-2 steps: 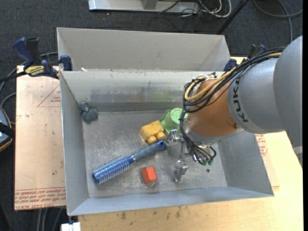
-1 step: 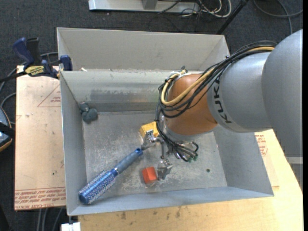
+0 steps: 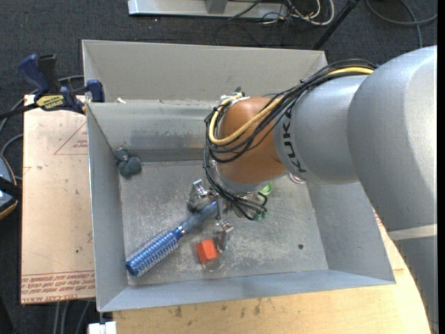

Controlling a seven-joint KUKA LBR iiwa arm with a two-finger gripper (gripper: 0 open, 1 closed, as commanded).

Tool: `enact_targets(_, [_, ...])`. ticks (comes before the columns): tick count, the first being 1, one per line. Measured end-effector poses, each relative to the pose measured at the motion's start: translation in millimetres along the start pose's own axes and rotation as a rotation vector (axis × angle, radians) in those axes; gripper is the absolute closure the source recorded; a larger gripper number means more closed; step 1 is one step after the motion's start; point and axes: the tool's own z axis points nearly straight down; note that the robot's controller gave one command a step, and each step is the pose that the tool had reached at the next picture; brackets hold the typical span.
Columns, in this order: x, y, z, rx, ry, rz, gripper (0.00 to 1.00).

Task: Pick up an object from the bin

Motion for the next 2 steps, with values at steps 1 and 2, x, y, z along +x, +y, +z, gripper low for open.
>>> enact_targets(1, [-1.1, -0.3, -2.3, -0.001, -0.002, 0.001, 0.00])
enact_targets(2, [-3.5, -0.3, -4.9, 0.000, -0.009, 0.000, 1.00])
